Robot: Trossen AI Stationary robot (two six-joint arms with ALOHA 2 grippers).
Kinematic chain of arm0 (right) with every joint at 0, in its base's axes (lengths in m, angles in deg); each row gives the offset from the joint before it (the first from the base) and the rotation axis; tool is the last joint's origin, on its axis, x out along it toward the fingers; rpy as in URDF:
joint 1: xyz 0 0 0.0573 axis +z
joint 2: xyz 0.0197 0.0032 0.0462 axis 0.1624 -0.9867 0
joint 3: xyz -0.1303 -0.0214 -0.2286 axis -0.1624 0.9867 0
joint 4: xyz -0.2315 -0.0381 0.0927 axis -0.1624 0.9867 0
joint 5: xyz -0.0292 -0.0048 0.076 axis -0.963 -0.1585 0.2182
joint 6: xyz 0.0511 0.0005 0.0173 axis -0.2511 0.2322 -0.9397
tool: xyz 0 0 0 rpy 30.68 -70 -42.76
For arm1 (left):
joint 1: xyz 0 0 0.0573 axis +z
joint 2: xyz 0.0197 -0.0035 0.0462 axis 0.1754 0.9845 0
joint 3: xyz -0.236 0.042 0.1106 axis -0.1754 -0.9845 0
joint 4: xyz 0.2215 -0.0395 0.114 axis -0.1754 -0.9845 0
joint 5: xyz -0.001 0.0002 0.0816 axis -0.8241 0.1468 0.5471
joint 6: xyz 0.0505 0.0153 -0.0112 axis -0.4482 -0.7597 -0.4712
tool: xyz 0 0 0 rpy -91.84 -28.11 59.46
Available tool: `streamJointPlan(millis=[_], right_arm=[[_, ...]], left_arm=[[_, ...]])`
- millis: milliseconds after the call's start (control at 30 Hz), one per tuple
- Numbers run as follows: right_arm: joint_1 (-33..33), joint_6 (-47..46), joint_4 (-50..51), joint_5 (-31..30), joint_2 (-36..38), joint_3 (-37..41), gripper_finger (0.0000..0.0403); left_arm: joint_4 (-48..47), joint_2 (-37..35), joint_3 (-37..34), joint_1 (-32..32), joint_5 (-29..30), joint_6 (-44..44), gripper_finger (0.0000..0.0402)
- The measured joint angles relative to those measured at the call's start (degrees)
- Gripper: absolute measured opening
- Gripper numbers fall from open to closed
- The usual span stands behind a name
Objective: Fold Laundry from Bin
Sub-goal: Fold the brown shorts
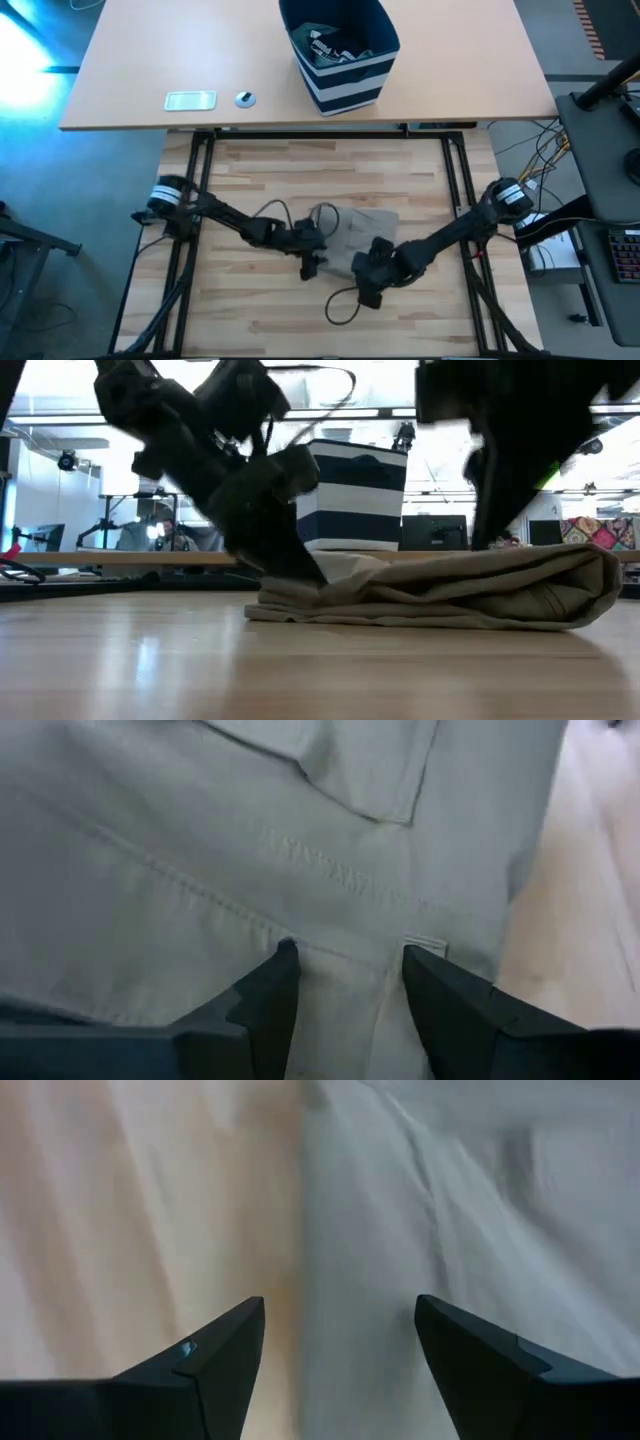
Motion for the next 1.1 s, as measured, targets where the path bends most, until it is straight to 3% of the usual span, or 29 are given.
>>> streamJointPlan(millis=[167, 333, 567, 800, 933, 1100], right_arm=[[0.05, 0.08, -4.31, 5.74, -2.26, 5.61, 0.0256], [0.03, 0.93, -2.37, 8.49, 0.45, 5.4, 0.0256], [-0.37, 4.52, 0.52, 4.27, 10.85, 6.9, 0.0256], [0.93, 0.98, -9.98, 7.55, 4.52, 15.07, 0.0256], [2.81, 1.83, -9.06, 7.55, 0.16, 15.96, 0.0256], [1.76, 3.98, -6.49, 8.67, 4.05, 14.39, 0.0256]], left_arm=[[2.19, 4.54, -0.15, -1.41, -2.15, 2.91, 0.0156], [2.27, 4.03, -0.33, -1.58, -3.28, 4.02, 0.0155], [0.98, 3.37, -0.52, -1.64, -4.49, 5.77, 0.0155], [0.31, 3.29, -0.52, -1.66, -4.53, 6.46, 0.0155], [0.12, 3.26, -0.5, -1.7, -4.53, 7.09, 0.0155], [0.12, 3.26, -0.5, -1.7, -4.58, 7.69, 0.0155]])
